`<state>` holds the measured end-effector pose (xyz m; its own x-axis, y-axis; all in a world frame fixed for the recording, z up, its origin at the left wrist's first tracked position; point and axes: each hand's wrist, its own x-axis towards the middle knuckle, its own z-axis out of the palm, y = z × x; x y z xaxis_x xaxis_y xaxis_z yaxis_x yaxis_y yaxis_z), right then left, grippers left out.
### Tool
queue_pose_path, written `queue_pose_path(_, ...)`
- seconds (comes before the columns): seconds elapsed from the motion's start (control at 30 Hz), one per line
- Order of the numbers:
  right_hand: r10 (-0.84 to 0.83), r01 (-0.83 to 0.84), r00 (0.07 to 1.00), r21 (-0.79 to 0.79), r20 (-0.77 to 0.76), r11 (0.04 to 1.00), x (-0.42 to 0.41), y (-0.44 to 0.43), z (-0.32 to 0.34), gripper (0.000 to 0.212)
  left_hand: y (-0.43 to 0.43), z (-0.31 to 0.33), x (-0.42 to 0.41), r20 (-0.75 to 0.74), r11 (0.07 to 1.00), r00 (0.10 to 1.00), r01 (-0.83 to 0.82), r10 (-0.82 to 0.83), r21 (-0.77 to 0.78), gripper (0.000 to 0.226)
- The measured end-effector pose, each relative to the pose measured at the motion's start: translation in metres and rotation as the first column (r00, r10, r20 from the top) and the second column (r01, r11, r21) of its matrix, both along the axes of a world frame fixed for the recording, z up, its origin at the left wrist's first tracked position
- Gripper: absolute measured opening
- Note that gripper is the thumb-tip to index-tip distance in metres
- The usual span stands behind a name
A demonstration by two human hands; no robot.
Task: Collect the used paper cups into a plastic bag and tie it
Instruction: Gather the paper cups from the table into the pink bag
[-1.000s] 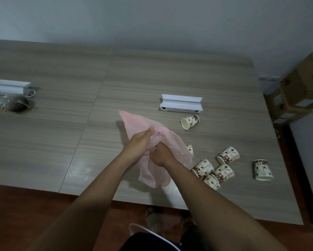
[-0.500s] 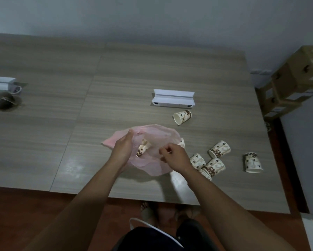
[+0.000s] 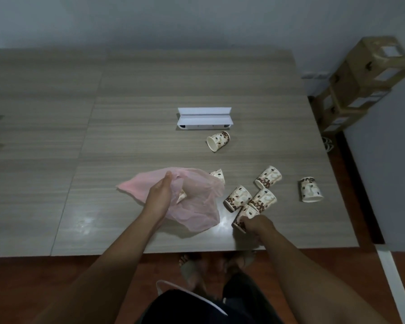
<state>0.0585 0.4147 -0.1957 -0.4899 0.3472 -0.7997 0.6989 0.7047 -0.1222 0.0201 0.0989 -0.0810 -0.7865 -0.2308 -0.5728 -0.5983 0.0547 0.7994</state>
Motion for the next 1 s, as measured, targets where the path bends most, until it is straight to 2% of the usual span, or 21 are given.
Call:
queue_pose_path(0.1, -0.056, 0.055, 0.996, -0.011, -0.075, 0.998, 0.005, 0.000, -0.001, 0.059, -0.001, 0.001, 0.004, -0.008, 1.000, 1.000, -0.020, 0.020, 0.020, 0.051)
queue_pose_path(0.3, -0.326, 0.309, 0.937, -0.139, -0.122, 0.941, 0.014, 0.001, -0.010, 0.057, -0.008, 0.002, 0.005, -0.020, 0.998, 0.999, -0.048, 0.049, 0.040, 0.050)
queue_pose_path(0.53, -0.525, 0.475, 0.847, -0.325, -0.082, 0.818, 0.034, 0.003, 0.013, 0.049, -0.012, 0.006, 0.002, -0.034, 0.996, 0.998, -0.049, 0.051, 0.078, 0.051)
queue_pose_path(0.6, -0.556, 0.494, 0.831, -0.492, 0.024, 0.717, 0.040, -0.001, 0.031, 0.050, -0.013, 0.007, 0.000, -0.034, 0.994, 0.997, -0.063, 0.066, 0.089, 0.051)
queue_pose_path(0.67, -0.592, 0.517, 0.795, -0.661, 0.133, 0.545, 0.044, -0.008, 0.049, 0.050, -0.013, 0.009, -0.002, -0.029, 0.992, 0.996, -0.075, 0.079, 0.102, 0.050)
queue_pose_path(0.7, -0.593, 0.513, 0.788, -0.710, 0.167, 0.482, 0.045, -0.014, 0.058, 0.047, -0.013, 0.010, -0.003, -0.022, 0.991, 0.996, -0.080, 0.082, 0.110, 0.051)
queue_pose_path(0.73, -0.577, 0.492, 0.799, -0.735, 0.169, 0.466, 0.043, -0.021, 0.063, 0.044, -0.013, 0.013, -0.004, -0.010, 0.989, 0.996, -0.084, 0.086, 0.120, 0.052)
queue_pose_path(0.93, -0.381, 0.230, 0.924, -0.830, 0.023, 0.509, -0.007, -0.093, 0.098, 0.035, -0.010, 0.015, -0.007, 0.054, 0.977, 0.998, 0.002, -0.014, 0.214, 0.068)
queue_pose_path(1.0, -0.340, 0.164, 0.940, -0.847, -0.021, 0.506, -0.027, -0.120, 0.114, 0.032, -0.006, 0.025, -0.010, 0.030, 0.983, 1.000, -0.003, -0.003, 0.184, 0.067)
